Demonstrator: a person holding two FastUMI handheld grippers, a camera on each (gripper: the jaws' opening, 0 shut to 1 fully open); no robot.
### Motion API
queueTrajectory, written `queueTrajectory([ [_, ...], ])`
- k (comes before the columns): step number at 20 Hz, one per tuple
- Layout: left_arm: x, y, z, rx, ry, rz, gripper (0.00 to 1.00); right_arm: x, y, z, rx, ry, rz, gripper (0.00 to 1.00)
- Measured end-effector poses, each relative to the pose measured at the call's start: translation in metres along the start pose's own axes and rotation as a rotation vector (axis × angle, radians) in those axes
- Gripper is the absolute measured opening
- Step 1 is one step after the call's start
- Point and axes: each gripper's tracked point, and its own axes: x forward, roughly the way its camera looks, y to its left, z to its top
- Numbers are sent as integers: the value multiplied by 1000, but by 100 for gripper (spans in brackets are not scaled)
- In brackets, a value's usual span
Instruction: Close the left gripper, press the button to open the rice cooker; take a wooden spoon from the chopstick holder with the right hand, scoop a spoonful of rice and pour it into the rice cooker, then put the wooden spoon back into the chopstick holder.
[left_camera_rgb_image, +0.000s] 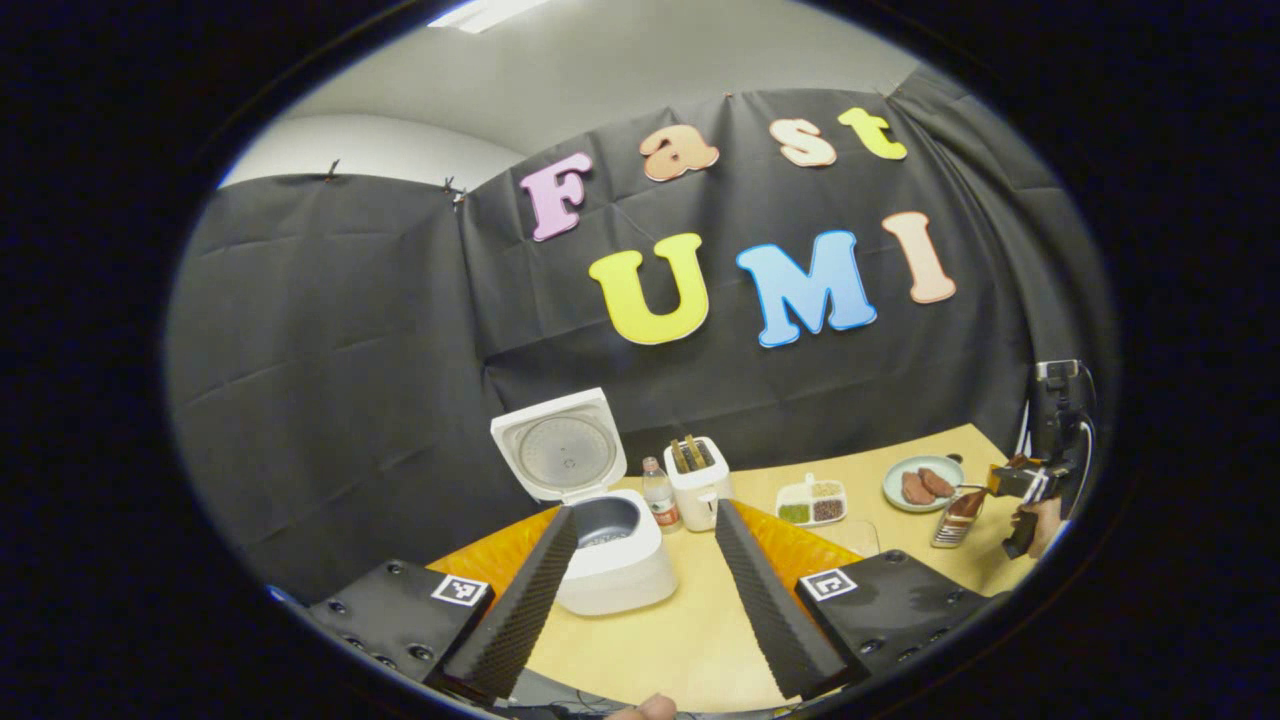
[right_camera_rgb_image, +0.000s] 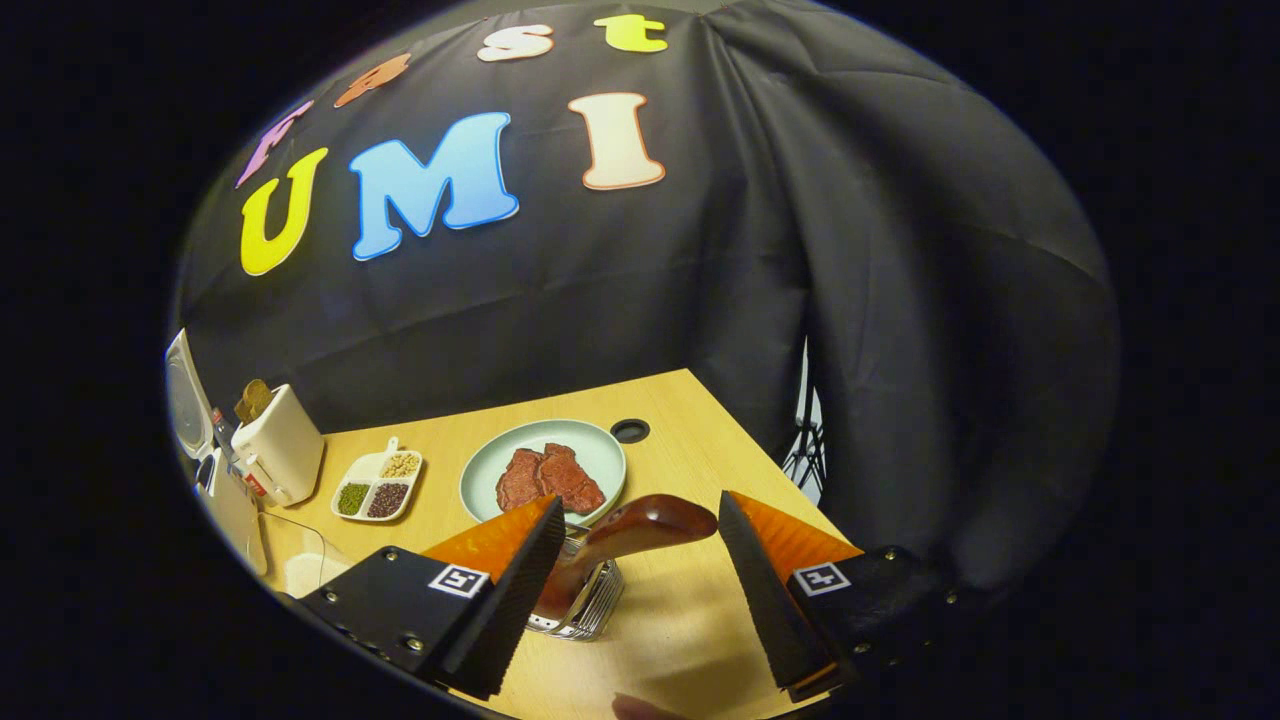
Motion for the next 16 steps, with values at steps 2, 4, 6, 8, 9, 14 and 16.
queueTrajectory([
  [2, -4, -3, -2, 3, 7, -2, 100, 6, 8, -2, 46, 1, 17, 85],
  [4, -4, -2, -9, 2, 23, 3, 100, 11, 17, 0, 63, 8, 33, 65],
  [6, -10, 2, -13, -6, 30, 16, 100, 13, 26, 1, 93, 23, 67, 41],
  [8, -11, 8, -15, -7, 31, 30, 100, 15, 32, 0, 140, 54, 97, 34],
  [9, -12, 12, -17, -7, 34, 38, 100, 22, 34, 0, 171, 63, 99, 34],
  [14, -17, 33, -23, -44, 34, 72, 100, -1, 51, 18, 155, 82, 146, 18],
  [16, -18, 41, -16, -59, 9, 80, 100, -18, 58, 39, 127, 55, 165, 18],
])
